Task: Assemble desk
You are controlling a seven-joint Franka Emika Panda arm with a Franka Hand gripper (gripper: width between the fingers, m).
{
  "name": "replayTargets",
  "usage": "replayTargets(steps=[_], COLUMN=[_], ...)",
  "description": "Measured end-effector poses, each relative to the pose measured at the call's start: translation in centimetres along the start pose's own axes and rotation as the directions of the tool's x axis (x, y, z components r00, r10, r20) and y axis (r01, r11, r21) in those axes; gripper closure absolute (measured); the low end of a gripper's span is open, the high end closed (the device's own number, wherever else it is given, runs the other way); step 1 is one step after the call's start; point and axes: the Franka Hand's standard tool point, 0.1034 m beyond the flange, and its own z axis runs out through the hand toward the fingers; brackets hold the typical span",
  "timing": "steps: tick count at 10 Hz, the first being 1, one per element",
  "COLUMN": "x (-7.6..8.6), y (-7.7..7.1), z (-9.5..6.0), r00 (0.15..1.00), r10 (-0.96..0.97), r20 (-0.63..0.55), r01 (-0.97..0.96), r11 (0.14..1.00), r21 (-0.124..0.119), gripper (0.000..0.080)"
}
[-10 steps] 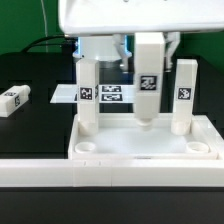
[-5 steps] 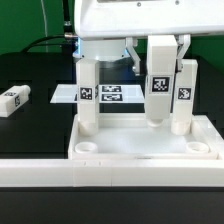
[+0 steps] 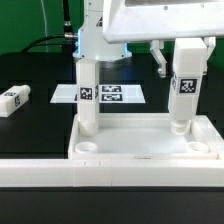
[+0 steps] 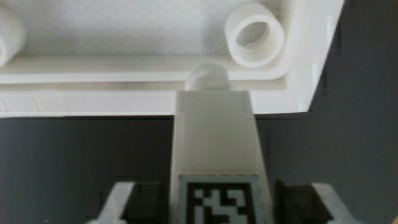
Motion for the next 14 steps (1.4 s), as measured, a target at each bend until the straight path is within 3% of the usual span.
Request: replayTargets(steps=[3, 5, 6, 9, 11, 14], x=[0.1, -0.5, 0.1, -0.5, -1.2, -1.7], y=[0.0, -1.7, -2.6, -2.6, -3.6, -3.4], z=[0.1, 0.2, 0.1, 0.6, 1.3, 1.9], r00=[1.000, 0.999, 0.992, 0.993, 0.992, 0.993], r10=[-0.001, -0.026, -0.045, -0.047, -0.066, -0.069], r20=[-0.019, -0.022, -0.119, -0.105, -0.105, -0.093], r01=[0.001, 0.026, 0.045, 0.047, 0.067, 0.068], r11=[1.000, 1.000, 0.999, 0.999, 0.998, 0.998], r21=[-0.002, 0.005, -0.001, -0.003, -0.002, -0.007], gripper=[0.0514, 0.0514, 0.0514, 0.0514, 0.0514, 0.0514])
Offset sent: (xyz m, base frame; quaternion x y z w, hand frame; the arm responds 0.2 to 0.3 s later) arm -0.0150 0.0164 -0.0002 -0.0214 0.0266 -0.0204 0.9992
